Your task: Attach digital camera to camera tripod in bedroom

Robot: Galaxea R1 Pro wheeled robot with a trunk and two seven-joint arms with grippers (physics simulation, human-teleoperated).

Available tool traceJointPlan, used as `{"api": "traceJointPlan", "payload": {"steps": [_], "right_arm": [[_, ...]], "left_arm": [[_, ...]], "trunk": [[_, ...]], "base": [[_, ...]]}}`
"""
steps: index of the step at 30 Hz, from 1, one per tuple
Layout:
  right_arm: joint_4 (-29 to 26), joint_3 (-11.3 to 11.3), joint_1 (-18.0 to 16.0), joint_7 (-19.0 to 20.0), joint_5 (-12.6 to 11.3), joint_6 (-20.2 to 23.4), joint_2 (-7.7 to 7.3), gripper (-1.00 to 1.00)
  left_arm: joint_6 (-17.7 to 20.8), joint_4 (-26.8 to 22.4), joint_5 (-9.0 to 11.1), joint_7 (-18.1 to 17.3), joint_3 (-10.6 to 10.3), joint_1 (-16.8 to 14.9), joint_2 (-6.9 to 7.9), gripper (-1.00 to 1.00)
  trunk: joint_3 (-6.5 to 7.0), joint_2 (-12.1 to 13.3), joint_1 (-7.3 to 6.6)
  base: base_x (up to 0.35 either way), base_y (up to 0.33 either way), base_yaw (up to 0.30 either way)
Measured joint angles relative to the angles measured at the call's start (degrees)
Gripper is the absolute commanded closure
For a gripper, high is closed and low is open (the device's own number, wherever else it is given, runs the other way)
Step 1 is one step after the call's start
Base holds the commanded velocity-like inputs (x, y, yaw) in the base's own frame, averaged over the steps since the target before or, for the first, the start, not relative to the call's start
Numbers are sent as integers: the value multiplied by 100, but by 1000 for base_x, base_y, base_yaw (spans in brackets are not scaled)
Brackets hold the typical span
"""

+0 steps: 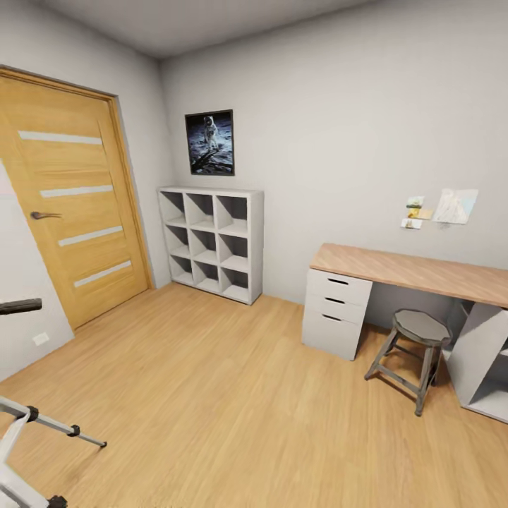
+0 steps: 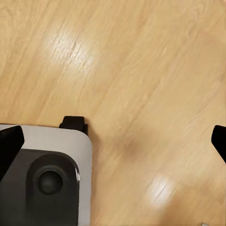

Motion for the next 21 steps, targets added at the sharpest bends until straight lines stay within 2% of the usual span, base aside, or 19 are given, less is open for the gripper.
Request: {"api": "traceJointPlan", "payload": {"steps": [21], "right_arm": [[1,0,0,-56,-4,-17,15,-100]], "left_arm": [[2,0,2,0,0,0,29,100]], "trunk": [[0,0,0]], "base": [[0,0,300]]}}
